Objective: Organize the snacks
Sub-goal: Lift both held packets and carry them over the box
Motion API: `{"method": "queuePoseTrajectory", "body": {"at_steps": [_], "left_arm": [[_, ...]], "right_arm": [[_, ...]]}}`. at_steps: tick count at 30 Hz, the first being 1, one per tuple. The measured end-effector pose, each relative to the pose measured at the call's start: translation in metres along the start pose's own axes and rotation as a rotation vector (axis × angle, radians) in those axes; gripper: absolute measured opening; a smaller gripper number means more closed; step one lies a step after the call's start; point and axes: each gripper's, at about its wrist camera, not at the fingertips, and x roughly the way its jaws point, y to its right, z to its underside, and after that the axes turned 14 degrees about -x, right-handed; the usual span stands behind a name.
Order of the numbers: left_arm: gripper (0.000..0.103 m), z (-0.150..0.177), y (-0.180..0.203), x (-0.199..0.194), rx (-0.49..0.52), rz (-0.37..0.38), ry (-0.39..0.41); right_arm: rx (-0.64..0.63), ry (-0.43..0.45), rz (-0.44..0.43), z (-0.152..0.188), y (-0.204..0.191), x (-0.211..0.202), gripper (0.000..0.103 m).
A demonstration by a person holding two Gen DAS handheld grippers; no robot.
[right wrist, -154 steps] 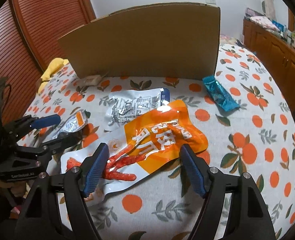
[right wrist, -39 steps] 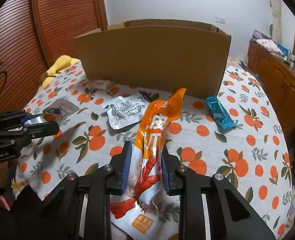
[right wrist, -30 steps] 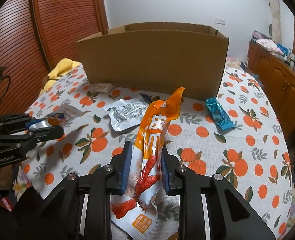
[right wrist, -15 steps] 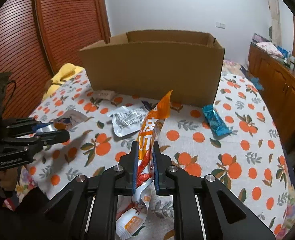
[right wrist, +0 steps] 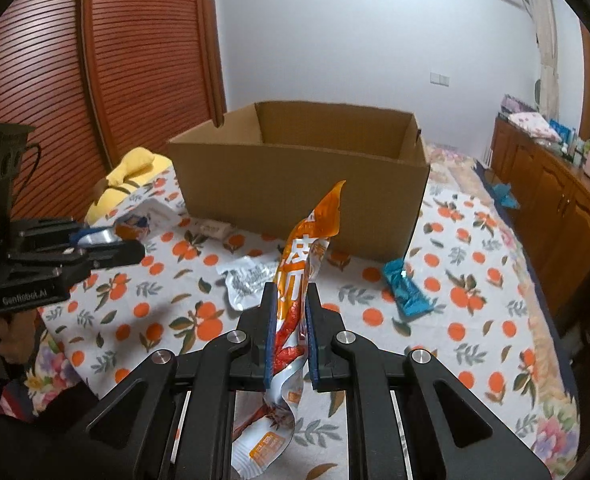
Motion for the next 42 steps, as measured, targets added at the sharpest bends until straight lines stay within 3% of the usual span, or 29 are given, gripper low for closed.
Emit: {"method": "queuePoseTrajectory", "body": {"at_steps": [21,42], "left_arm": [[0.023,-0.072,-0.01,0.01,0.049,-0.081,0.081],[0.023,-0.118,-0.03,0.06,0.035,-0.149,0.037]], "right_arm": [[-0.057,0.096,0.046,-0.067,0.029,-0.006,0.01],[-0.01,0.092,-0.011,-0.104,0.064,0.04,0.01]]}}
